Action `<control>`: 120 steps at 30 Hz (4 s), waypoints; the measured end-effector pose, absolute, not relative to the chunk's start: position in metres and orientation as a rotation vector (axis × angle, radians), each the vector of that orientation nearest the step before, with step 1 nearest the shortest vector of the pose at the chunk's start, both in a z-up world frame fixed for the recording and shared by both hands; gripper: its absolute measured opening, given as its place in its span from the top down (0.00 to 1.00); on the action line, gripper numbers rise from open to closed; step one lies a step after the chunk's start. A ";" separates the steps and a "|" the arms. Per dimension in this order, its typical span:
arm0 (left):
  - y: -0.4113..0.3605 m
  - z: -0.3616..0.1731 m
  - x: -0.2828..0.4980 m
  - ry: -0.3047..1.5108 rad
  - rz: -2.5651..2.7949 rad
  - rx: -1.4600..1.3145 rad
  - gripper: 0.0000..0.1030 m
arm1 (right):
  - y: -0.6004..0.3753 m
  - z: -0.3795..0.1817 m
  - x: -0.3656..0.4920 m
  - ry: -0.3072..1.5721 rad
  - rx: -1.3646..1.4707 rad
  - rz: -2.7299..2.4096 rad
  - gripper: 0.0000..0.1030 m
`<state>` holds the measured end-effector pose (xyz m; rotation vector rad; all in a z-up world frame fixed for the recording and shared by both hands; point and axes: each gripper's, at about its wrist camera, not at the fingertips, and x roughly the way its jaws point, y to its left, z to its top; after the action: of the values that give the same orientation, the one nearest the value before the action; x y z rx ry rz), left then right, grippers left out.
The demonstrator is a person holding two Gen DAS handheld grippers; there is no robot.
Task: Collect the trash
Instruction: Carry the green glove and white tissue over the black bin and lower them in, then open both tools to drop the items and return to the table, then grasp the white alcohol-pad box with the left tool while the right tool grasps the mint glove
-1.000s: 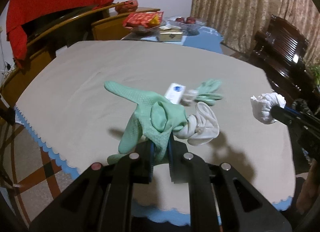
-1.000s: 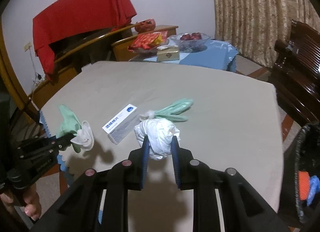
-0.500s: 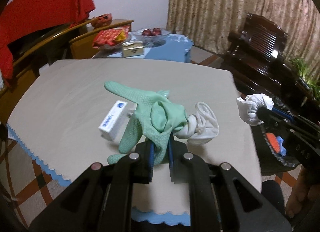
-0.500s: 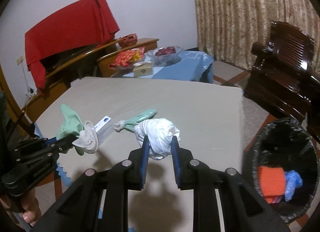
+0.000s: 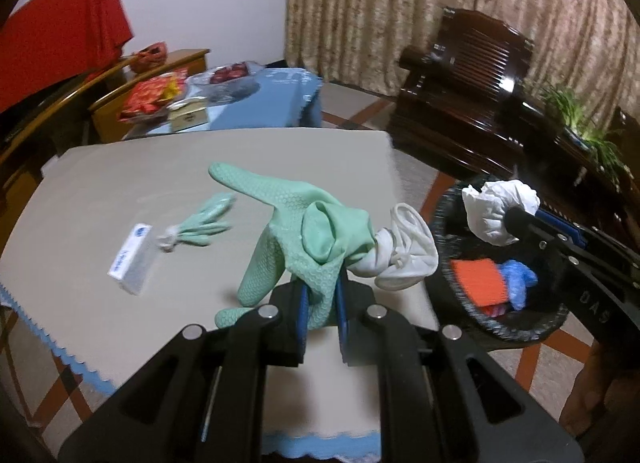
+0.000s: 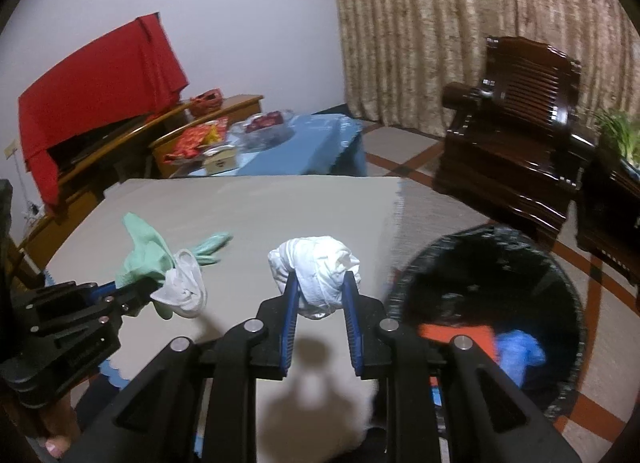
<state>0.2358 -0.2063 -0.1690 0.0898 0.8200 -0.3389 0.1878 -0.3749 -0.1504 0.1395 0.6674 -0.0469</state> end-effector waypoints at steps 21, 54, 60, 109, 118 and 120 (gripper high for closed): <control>-0.400 -0.216 0.231 0.888 -0.528 0.165 0.89 | -0.571 -0.219 0.171 0.800 0.232 -0.273 0.79; -0.354 -0.234 0.243 0.850 -0.518 0.245 0.29 | -0.540 -0.225 0.123 0.805 0.366 -0.318 0.61; -0.294 -0.212 0.240 0.782 -0.468 0.233 0.22 | -0.472 -0.209 0.136 0.778 0.298 -0.272 0.60; 0.053 -0.310 0.374 0.836 -0.118 0.108 0.17 | -0.151 -0.278 0.340 0.857 0.108 0.035 0.42; 0.053 -0.327 0.394 0.867 -0.146 0.129 0.19 | -0.133 -0.294 0.373 0.871 0.096 0.060 0.42; 0.052 -0.331 0.397 0.875 -0.149 0.134 0.29 | -0.130 -0.297 0.381 0.870 0.093 0.067 0.42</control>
<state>0.3973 0.0517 -0.3309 0.1336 0.8751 -0.1489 0.3806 -0.1303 -0.2974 0.0931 0.8703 0.0668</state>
